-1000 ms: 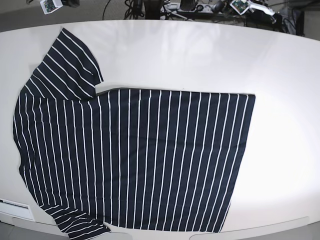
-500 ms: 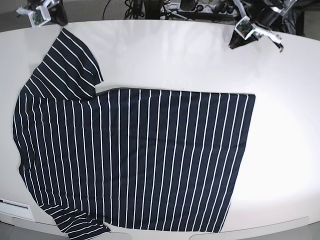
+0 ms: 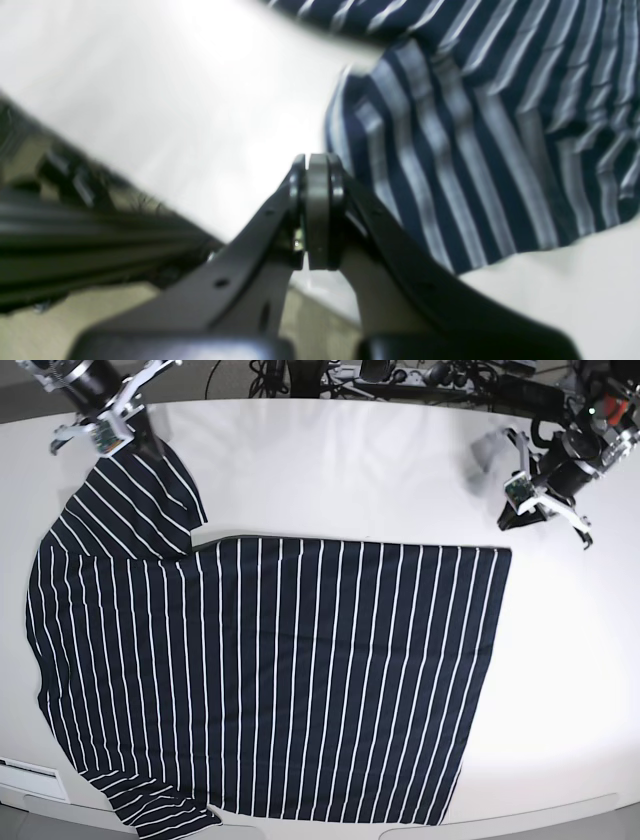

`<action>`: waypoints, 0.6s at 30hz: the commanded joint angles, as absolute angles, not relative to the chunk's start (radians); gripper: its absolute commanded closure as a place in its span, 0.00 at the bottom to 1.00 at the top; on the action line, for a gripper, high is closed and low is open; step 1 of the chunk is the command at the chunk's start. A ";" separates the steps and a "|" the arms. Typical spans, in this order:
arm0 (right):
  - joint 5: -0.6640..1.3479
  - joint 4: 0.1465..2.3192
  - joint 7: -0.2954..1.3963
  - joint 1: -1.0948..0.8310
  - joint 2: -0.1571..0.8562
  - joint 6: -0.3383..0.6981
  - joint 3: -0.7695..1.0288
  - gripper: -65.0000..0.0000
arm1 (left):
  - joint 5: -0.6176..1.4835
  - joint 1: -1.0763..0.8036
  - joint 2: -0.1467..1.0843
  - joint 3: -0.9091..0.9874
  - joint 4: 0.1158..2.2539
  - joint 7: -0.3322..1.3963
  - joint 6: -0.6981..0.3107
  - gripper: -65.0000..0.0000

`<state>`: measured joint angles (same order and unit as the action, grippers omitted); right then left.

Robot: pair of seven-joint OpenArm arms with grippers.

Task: Fold the T-shirt properly
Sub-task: 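Lower both grippers onto the shirt's shoulder edges and grasp them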

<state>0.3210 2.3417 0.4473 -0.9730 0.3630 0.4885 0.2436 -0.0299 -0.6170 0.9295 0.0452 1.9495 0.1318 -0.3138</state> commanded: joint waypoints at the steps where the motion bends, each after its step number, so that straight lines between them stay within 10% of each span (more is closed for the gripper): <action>1: 0.294 2.356 0.416 -0.981 0.371 0.465 0.218 1.00 | -0.029 -0.596 0.962 0.050 1.940 0.091 -0.324 1.00; 9: 0.134 2.341 0.405 -0.960 0.371 0.399 0.087 1.00 | -0.286 -0.447 1.083 -0.060 1.790 -0.175 -0.459 0.97; 14: 0.087 2.323 0.414 -0.950 0.371 0.380 0.086 1.00 | -0.344 -0.327 1.122 -0.181 1.741 -0.209 -0.543 0.50; 18: 0.084 2.323 0.420 -0.950 0.371 0.403 0.086 1.00 | -0.344 -0.208 1.138 -0.327 1.710 -0.210 -0.543 0.49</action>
